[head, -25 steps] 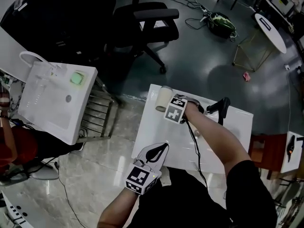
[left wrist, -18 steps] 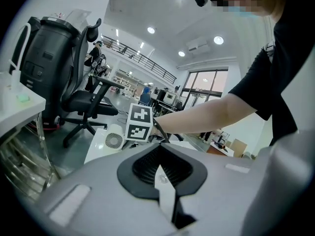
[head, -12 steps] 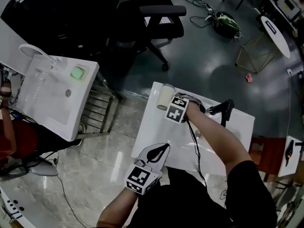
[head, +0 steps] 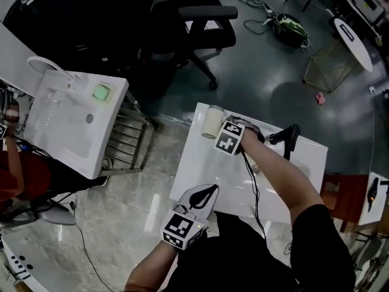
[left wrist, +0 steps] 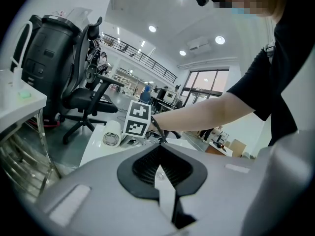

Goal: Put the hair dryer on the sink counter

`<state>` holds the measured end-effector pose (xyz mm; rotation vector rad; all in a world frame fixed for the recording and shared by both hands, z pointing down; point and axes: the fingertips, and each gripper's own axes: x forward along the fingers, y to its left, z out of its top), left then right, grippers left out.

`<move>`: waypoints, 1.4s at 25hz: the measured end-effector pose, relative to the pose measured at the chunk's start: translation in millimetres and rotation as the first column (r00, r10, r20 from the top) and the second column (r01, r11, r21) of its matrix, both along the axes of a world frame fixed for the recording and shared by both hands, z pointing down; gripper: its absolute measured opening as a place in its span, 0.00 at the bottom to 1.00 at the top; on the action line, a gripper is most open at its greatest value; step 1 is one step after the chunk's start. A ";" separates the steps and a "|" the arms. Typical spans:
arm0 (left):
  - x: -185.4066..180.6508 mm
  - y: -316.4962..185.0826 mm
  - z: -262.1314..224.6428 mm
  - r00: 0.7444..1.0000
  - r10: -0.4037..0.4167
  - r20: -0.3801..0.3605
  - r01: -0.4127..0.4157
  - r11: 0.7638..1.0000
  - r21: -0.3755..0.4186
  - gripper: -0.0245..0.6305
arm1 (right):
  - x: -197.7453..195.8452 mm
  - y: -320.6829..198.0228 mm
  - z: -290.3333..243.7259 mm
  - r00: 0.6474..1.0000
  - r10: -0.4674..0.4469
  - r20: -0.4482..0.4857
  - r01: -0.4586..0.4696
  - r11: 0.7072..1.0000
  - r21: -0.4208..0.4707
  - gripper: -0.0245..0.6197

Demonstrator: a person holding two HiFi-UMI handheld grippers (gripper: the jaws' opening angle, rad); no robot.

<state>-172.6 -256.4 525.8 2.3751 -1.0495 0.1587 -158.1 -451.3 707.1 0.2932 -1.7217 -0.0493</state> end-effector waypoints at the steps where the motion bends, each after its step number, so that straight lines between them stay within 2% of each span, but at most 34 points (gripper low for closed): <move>1: 0.4 2.4 1.1 1.000 0.002 -0.002 -0.002 1.000 0.000 0.04 | 0.0 0.6 -0.2 1.000 0.005 0.006 -0.005 1.000 -0.003 0.35; 6: -3.3 7.7 1.6 1.000 -0.008 -0.009 0.008 1.000 -0.007 0.04 | 0.0 0.8 -5.4 0.997 0.055 0.049 -0.053 0.998 -0.025 0.40; 16: -3.6 16.0 -8.2 1.000 -0.002 -0.005 0.002 1.000 0.016 0.04 | 9.6 13.2 -33.5 0.986 0.108 0.129 -0.108 0.994 -0.007 0.41; 20: -1.5 21.5 -12.5 1.000 0.012 -0.002 -0.012 0.999 0.030 0.04 | 13.2 25.9 -59.6 0.972 0.123 0.202 -0.132 0.991 0.030 0.41; 23: -2.1 26.4 -17.4 1.000 0.018 -0.003 -0.018 0.999 0.040 0.04 | 16.8 38.7 -88.5 0.940 0.165 0.299 -0.187 0.981 0.048 0.40; 25: -3.4 29.4 -20.8 1.000 0.022 -0.006 -0.022 0.999 0.047 0.04 | 19.3 48.1 -110.3 0.886 0.230 0.403 -0.266 0.963 0.035 0.31; 26: -4.3 30.7 -22.8 1.000 0.023 -0.007 -0.022 0.998 0.052 0.04 | 21.3 53.0 -120.4 0.845 0.272 0.460 -0.314 0.949 0.017 0.28; 29: -6.2 37.8 -31.3 0.999 0.032 -0.004 -0.032 0.997 0.065 0.04 | 31.2 71.1 -151.5 0.684 0.393 0.615 -0.455 0.888 -0.063 0.04; 32: -5.9 48.0 -40.7 0.999 0.042 0.001 -0.042 0.996 0.078 0.04 | 45.9 96.9 -182.7 0.532 0.445 0.721 -0.532 0.838 -0.125 0.04; 35: -6.8 52.9 -48.5 0.999 0.053 -0.003 -0.053 0.994 0.095 0.04 | 65.6 123.6 -207.9 0.409 0.461 0.787 -0.594 0.790 -0.154 0.04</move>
